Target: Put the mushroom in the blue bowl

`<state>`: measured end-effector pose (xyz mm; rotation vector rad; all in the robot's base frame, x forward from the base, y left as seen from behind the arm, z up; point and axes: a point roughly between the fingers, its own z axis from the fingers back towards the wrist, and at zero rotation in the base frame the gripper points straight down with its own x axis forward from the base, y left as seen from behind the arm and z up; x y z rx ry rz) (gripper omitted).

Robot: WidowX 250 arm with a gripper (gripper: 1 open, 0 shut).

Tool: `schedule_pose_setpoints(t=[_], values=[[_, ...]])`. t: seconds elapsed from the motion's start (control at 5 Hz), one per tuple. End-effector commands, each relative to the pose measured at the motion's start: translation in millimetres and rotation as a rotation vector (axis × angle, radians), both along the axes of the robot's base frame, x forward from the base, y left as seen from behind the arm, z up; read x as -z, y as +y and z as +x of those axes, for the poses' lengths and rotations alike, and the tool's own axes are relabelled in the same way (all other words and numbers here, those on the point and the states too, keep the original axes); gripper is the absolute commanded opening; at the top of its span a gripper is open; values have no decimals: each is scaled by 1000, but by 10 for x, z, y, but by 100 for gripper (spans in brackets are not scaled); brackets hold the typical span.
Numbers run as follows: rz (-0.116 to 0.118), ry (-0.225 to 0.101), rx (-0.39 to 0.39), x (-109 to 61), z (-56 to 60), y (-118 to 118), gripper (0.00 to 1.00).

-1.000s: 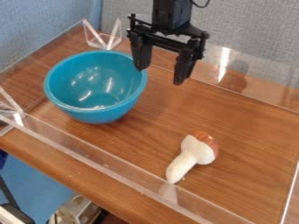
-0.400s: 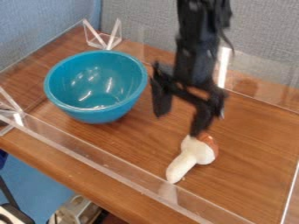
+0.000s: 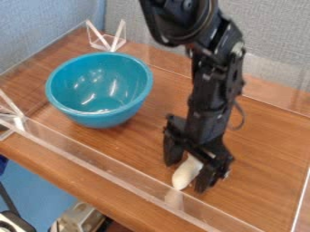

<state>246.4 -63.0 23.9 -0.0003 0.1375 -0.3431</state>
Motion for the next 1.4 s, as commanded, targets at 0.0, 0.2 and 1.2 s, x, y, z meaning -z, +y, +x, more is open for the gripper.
schedule_pose_setpoints(t=[0.0,0.2,1.2], values=[[3,-34,-39,-80,19,150,100],[6,-43,-103,-128,28,329,0],[-23,-82,-10,-279,-152,-43,0]])
